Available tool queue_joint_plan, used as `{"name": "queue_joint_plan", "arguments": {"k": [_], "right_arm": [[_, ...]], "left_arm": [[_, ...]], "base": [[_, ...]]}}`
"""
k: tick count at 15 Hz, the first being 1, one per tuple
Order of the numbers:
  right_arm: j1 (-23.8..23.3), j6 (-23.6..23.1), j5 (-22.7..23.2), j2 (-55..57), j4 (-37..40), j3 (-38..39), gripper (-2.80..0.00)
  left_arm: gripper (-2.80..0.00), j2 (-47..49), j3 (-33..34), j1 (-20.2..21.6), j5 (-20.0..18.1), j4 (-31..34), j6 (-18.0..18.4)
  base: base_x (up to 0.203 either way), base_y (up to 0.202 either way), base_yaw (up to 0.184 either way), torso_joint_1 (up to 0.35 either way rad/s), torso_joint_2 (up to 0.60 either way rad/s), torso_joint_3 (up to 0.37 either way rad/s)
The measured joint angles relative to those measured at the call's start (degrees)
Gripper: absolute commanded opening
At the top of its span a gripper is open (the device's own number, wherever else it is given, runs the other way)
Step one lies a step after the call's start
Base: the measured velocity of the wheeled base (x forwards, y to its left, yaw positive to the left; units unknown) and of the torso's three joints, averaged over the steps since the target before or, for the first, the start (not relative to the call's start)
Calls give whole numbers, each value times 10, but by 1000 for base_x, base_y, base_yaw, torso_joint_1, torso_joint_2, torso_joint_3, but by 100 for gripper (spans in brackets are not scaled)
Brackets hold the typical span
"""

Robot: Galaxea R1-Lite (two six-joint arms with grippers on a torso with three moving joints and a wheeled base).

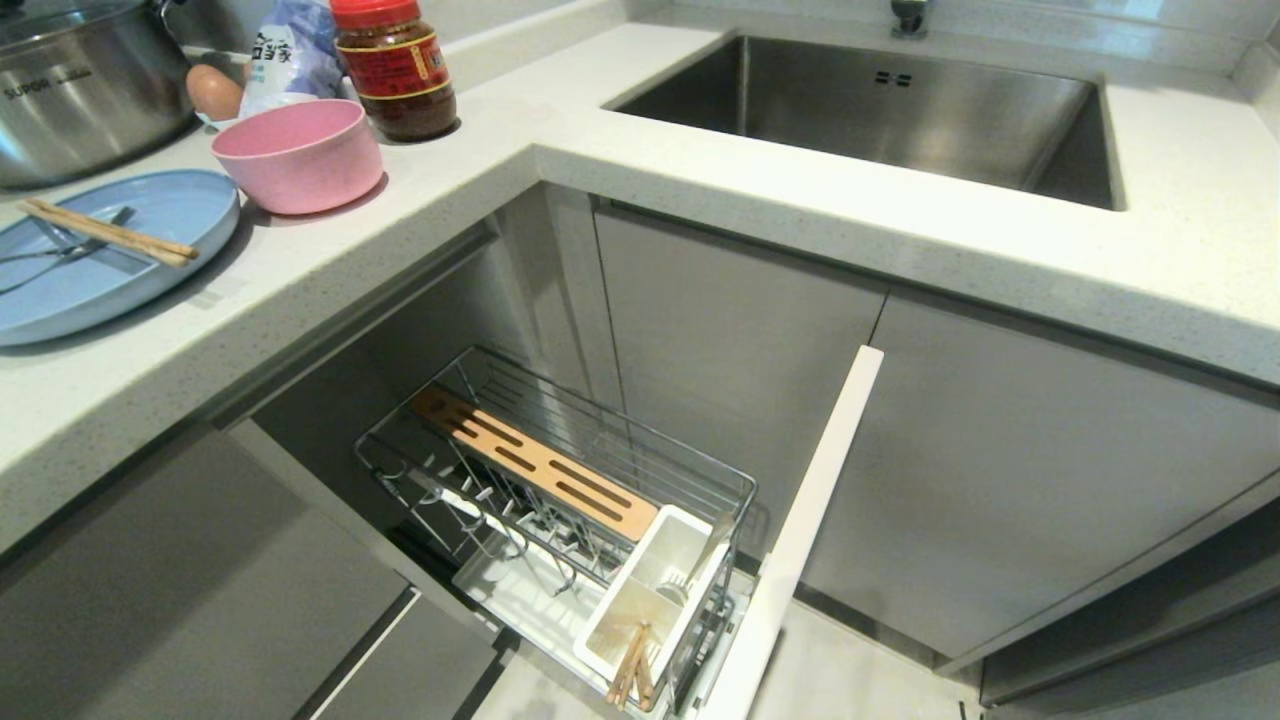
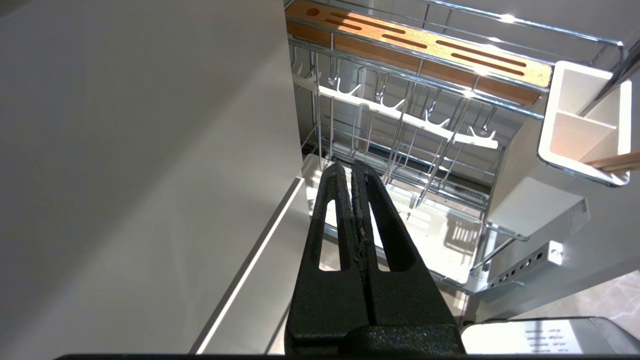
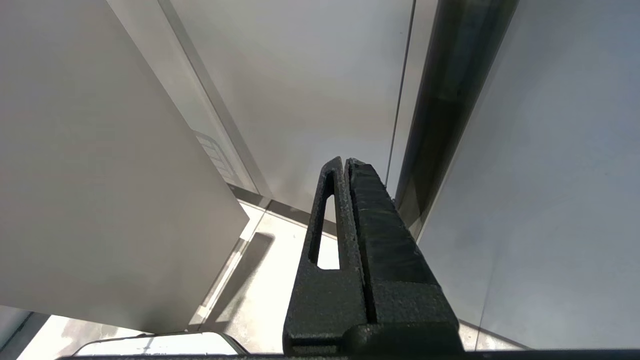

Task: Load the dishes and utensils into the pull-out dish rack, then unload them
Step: Pick up the chopsticks and place it in the cupboard

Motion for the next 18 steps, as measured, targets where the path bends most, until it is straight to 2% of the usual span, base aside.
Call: {"name": "queue_joint_plan", "arguments": {"k": [3, 5, 8, 11, 14, 16, 18], "right_arm": [[0, 0, 0, 0, 0, 0, -280], [0, 0, 0, 0, 0, 0, -280], [0, 0, 0, 0, 0, 0, -280], [0, 0, 0, 0, 0, 0, -280], [0, 0, 0, 0, 0, 0, -280], [0, 0, 0, 0, 0, 0, -280], [0, 0, 0, 0, 0, 0, -280]], "left_arm": [[-280, 0, -20, 0, 0, -20, 13], [-280, 0, -83, 0, 6, -19, 35], [-280, 15, -253, 0, 19, 40, 80], [-280, 103, -461, 2, 27, 90, 80], [-280, 250, -645, 10, 54, 102, 45], [-280, 355, -740, 12, 84, 104, -5], [-280, 447, -790, 11, 120, 105, -69]], "base": [[0, 0, 0, 0, 0, 0], [0, 0, 0, 0, 0, 0], [0, 0, 0, 0, 0, 0], [0, 0, 0, 0, 0, 0], [0, 0, 0, 0, 0, 0], [0, 0, 0, 0, 0, 0], [0, 0, 0, 0, 0, 0]]}}
